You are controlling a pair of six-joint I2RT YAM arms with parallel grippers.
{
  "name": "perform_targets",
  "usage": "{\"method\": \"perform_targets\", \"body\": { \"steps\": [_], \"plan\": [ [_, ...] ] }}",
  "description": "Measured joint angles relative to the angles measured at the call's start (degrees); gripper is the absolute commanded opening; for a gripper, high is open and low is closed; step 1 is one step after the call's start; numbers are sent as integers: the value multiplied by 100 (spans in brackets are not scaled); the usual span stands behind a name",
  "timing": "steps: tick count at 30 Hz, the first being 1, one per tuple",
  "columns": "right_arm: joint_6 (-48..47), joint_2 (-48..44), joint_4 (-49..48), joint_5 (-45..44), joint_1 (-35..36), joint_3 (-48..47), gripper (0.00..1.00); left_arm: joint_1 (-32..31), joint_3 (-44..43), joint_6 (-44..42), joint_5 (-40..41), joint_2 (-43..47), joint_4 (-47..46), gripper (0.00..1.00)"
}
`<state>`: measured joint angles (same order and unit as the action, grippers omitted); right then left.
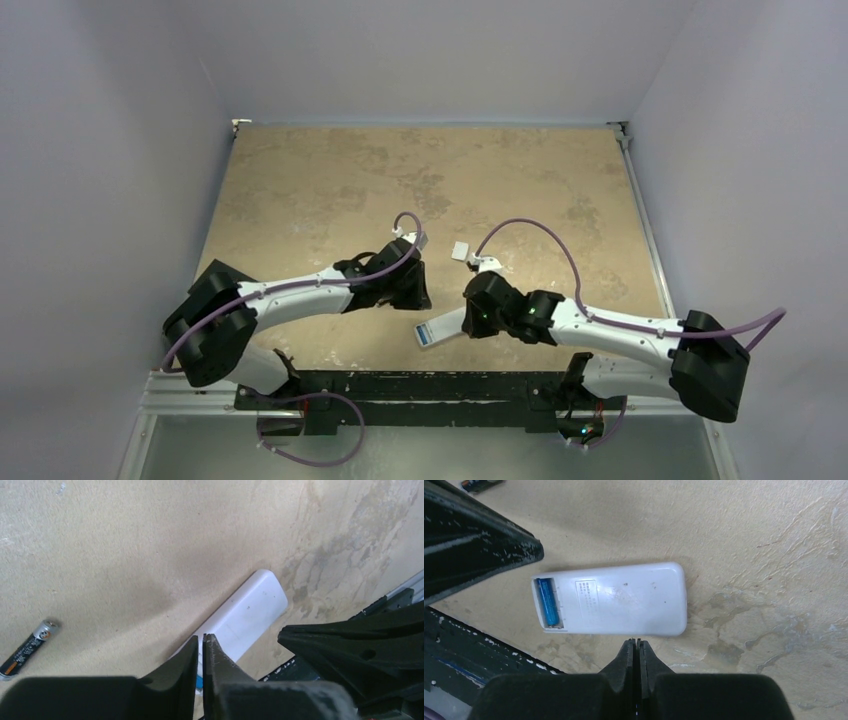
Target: Load the batteries into the remote control
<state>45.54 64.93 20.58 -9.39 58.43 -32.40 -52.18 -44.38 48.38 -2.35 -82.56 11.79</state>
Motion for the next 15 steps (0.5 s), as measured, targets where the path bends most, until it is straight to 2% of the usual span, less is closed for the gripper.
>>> {"method": "perform_targets", "body": {
  "steps": [15],
  "plan": [
    [42, 658, -94, 17, 0, 63, 0, 192, 26, -208, -271, -385, -310, 0]
  ]
}}
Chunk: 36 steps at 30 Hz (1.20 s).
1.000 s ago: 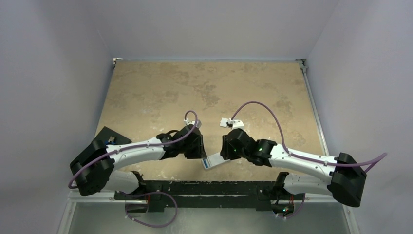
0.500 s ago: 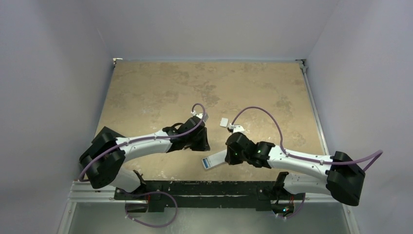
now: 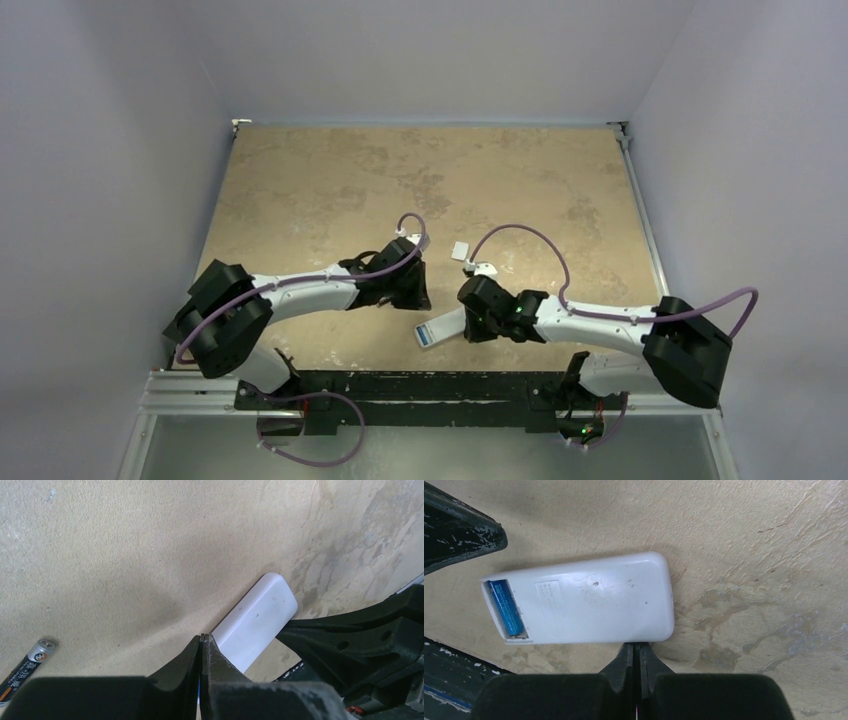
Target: Load the batteries into the remote control
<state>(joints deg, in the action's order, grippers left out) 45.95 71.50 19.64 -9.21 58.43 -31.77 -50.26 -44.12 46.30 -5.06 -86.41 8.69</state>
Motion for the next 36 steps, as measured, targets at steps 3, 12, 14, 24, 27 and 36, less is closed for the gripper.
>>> {"method": "perform_targets", "body": {
  "steps": [3, 12, 14, 24, 27, 36],
  "plan": [
    [17, 101, -85, -2, 0, -2, 0, 0, 48, -52, -33, -92, -7, 0],
    [79, 321, -330, -9, 0, -94, 0, 0, 315, -94, -76, -170, 13, 0],
    [101, 402, -400, -13, 0, -138, 0, 0, 374, -92, -109, -164, -17, 0],
    [136, 769, -549, -11, 0, -402, 0, 0, 723, -44, -162, 177, -70, 0],
    [96, 890, -549, -15, 0, -509, 0, 0, 839, -35, -166, 317, -24, 0],
    [-219, 1019, -181, -238, 0, -977, 12, 0, 931, 15, -68, 916, 339, 14]
  ]
}}
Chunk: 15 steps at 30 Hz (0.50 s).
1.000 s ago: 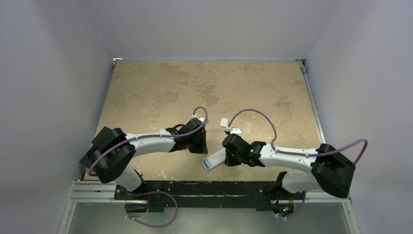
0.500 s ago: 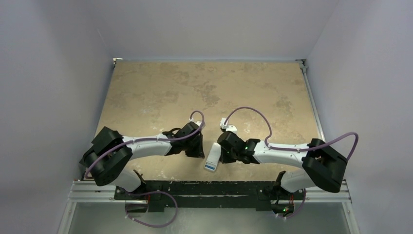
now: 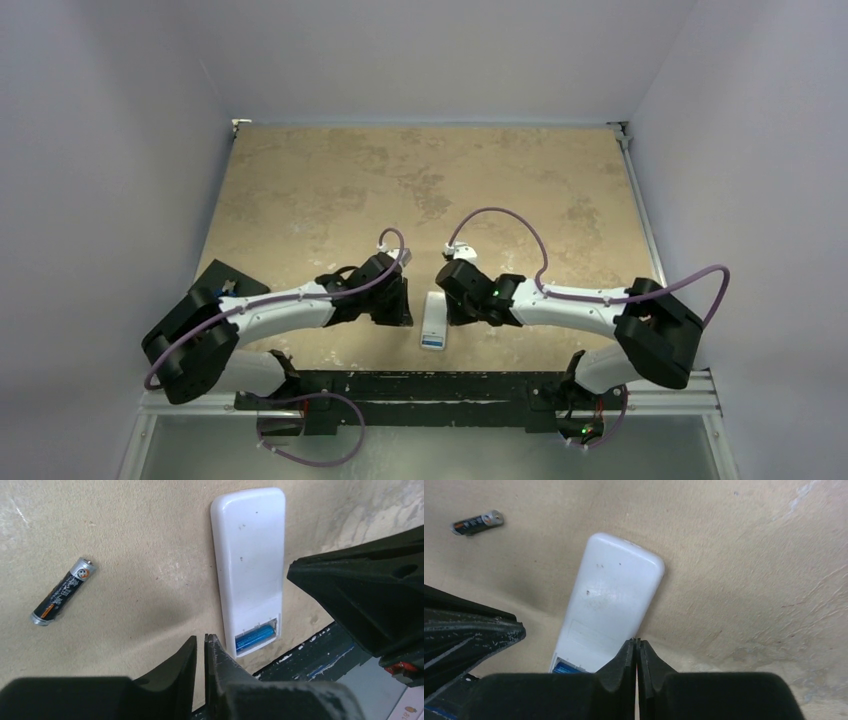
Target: Load the batteries into the remote control
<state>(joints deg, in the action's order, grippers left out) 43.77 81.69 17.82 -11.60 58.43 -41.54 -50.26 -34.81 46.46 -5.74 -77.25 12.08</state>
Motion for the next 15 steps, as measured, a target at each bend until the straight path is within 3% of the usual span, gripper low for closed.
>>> {"method": "perform_targets", "body": {
  "steps": [15],
  "plan": [
    [-1178, -98, 164, -179, 0, -916, 42, 37, 63, 269, 815, 1311, 901, 40]
  ]
}}
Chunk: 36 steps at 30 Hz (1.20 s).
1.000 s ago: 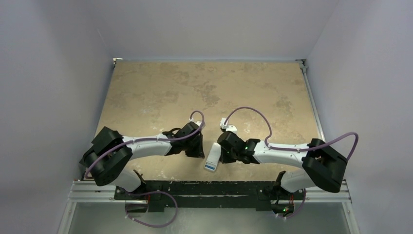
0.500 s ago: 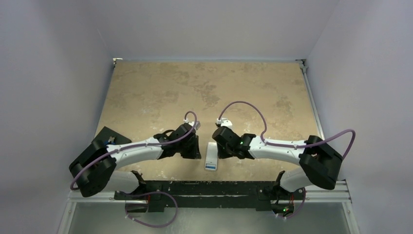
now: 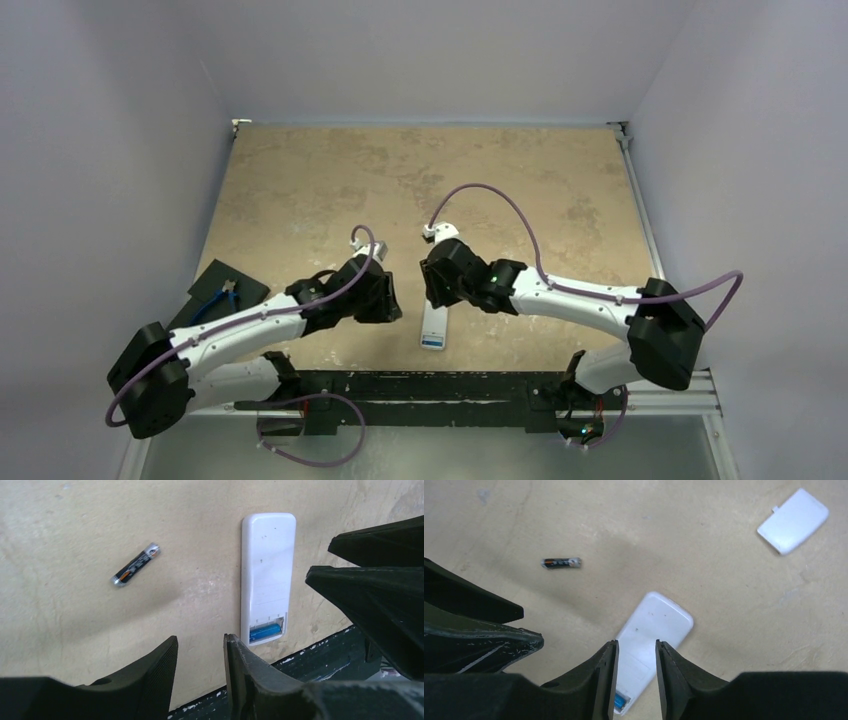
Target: Load the batteries into the remote control
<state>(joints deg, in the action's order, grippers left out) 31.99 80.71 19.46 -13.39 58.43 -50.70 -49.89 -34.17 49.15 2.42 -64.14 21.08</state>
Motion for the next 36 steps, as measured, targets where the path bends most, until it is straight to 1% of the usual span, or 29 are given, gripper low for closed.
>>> {"method": "perform_targets", "body": {
  "steps": [5, 10, 14, 20, 29, 36],
  "plan": [
    [-525, 219, -219, 267, 0, -345, 48, 0, 96, 190, 398, 555, 398, 45],
    [-1001, 586, -490, 695, 0, -573, 56, 2, 109, 376, 754, 1071, 769, 46],
    [-1340, 706, -671, 990, 0, -605, 61, 2, 131, 509, 968, 1471, 1027, 46],
    [-1838, 903, -872, 1338, 0, -857, 63, 2, 162, 664, 1202, 2000, 1349, 47],
    [-2428, 1449, -988, 1895, -42, -1241, 66, 2, 162, 739, 1414, 2424, 1725, 49],
    [-2754, 2170, -837, 2179, -114, -1840, 66, 2, 160, 776, 1561, 2601, 1917, 49]
  ]
}}
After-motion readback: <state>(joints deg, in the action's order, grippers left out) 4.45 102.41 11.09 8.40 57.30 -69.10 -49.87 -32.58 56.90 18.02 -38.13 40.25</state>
